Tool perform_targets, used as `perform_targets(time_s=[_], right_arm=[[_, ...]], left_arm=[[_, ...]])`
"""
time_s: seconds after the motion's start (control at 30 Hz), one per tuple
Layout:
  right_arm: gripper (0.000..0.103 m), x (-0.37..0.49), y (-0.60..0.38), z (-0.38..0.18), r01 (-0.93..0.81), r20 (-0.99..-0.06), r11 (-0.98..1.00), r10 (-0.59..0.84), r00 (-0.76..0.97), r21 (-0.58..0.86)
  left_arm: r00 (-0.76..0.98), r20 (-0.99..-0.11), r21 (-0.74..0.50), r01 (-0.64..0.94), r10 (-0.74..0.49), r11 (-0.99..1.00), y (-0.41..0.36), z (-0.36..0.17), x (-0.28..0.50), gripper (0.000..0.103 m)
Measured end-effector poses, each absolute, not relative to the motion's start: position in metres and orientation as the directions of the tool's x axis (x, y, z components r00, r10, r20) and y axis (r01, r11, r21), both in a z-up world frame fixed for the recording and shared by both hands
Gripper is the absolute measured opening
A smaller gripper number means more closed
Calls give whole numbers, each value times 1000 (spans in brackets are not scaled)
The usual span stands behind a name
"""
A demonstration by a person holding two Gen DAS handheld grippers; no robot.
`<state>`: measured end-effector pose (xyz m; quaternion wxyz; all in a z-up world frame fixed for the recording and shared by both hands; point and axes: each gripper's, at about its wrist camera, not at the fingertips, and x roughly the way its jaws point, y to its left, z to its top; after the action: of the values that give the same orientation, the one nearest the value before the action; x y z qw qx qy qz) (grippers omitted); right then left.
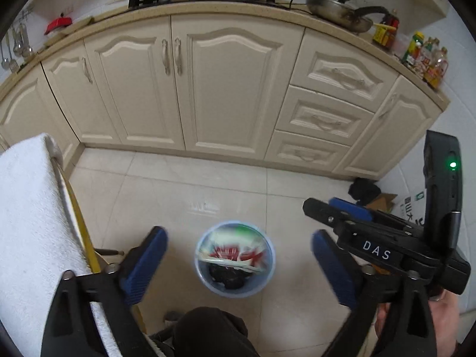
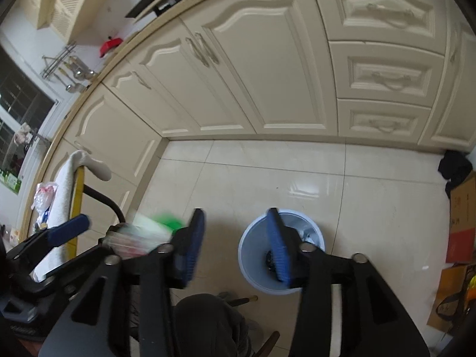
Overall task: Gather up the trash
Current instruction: 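Carry both items over the wastebasket and open both tools to drop them, then return both open tools to the table above the remaining trash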
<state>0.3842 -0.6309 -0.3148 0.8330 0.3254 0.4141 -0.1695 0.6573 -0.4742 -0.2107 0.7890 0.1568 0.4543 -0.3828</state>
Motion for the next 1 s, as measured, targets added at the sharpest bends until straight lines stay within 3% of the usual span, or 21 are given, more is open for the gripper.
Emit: perform_targets(time_s=[0.03,0.1,0.17,0.37,0.73,1.0], right_arm=[[68,382,-631,-314,557,-798,726,-18,603,404],[94,380,-632,-312,576,-801,717,-42,597,392],[103,378,-632,-310,598,-804,706,-67,590,380],[103,370,-628,-293,620,-806,697,-101,584,361],[103,384,-568,-228,534,-746,773,-121,654,343],[103,413,-493,-179,405,-693,860,-89,716,309]], left_arm=[[306,-832,-88,751,-463,654,-477,-207,659,102],[324,-826,-70,754,-462,653,-481,-204,659,102],[333,-817,-70,753,-471,654,-479,-199,659,102],[374,-776,-77,742,-507,666,-460,-179,655,102],[503,-644,-111,685,-577,720,-268,-129,569,102],[627,-561,-134,574,-540,808,-152,-99,531,102]])
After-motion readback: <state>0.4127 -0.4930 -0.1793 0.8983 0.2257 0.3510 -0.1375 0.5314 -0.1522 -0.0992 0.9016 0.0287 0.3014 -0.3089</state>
